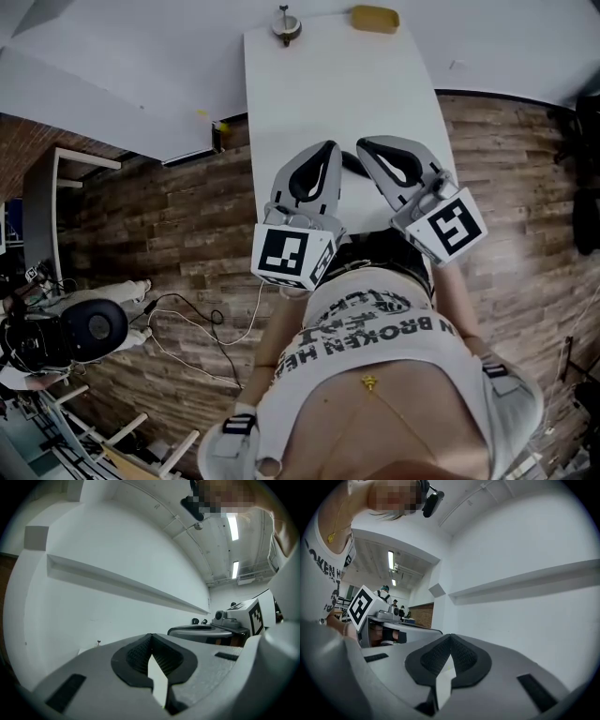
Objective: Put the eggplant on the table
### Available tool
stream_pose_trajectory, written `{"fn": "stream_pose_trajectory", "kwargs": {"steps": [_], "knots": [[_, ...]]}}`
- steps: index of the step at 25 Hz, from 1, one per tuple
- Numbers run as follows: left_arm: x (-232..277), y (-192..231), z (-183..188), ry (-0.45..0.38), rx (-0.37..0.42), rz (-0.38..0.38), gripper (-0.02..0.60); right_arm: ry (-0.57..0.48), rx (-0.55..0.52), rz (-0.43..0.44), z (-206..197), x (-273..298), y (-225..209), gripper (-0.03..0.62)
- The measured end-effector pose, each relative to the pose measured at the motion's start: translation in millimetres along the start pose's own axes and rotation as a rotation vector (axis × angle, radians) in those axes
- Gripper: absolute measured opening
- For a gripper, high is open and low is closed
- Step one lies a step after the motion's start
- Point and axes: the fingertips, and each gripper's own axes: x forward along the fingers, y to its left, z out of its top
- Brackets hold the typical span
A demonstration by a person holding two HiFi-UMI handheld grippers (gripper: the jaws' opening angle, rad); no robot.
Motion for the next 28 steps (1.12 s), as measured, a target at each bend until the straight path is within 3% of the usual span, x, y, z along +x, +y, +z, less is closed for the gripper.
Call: {"fn": "stream_pose_trajectory", "kwargs": {"steps": [28], "knots": [[-7, -10, -6, 0.004, -0.013, -0.023, -0.002, 0.024, -0.037, -0.036, -1, -17, -2, 0.008]]}}
